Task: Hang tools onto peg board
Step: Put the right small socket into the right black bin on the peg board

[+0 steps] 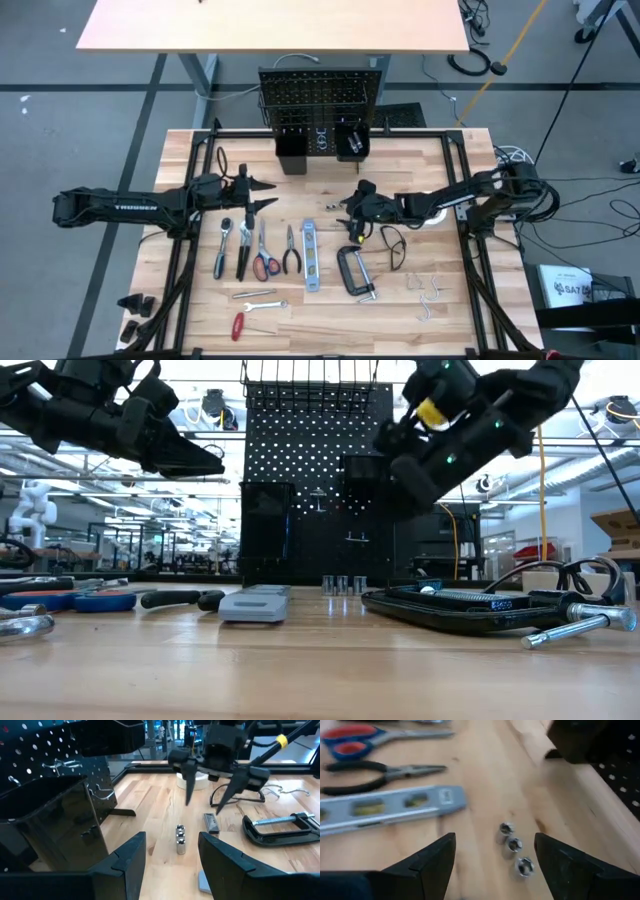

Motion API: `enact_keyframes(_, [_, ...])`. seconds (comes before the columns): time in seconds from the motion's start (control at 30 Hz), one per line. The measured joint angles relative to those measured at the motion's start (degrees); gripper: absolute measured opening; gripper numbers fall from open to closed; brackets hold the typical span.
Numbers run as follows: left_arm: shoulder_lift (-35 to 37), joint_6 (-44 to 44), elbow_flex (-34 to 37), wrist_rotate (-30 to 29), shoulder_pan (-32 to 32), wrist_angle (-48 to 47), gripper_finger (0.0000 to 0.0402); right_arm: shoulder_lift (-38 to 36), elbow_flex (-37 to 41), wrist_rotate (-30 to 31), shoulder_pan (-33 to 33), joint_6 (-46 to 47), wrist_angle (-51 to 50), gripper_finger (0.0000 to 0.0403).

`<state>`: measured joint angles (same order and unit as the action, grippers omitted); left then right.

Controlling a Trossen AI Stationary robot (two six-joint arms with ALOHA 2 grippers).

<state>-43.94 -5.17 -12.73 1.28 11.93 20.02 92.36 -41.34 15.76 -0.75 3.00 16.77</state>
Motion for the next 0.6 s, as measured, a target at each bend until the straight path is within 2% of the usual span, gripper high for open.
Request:
enact_keyframes(0.13, [0.0, 0.0, 0.0, 0.0, 0.0, 0.1, 0.018, 3.0, 0.0, 0.2, 1.3, -0.5, 3.4, 0.0263])
enact_keyframes(0.3, [0.0, 0.3, 0.0, 0.0, 0.0, 0.0, 0.018, 6.4, 0.0, -1.2, 4.0, -1.1, 2.7, 0.0263])
enact_keyframes(0.53, [0.0, 0.2, 0.0, 0.0, 0.0, -0.2, 0.018, 7.9, 0.0, -1.2, 6.5, -3.7, 3.3, 0.0263])
enact_keyframes(0.6, [0.0, 0.2, 0.0, 0.0, 0.0, -0.2, 0.018, 8.3, 0.0, -3.6, 7.5, -3.8, 3.2, 0.0263])
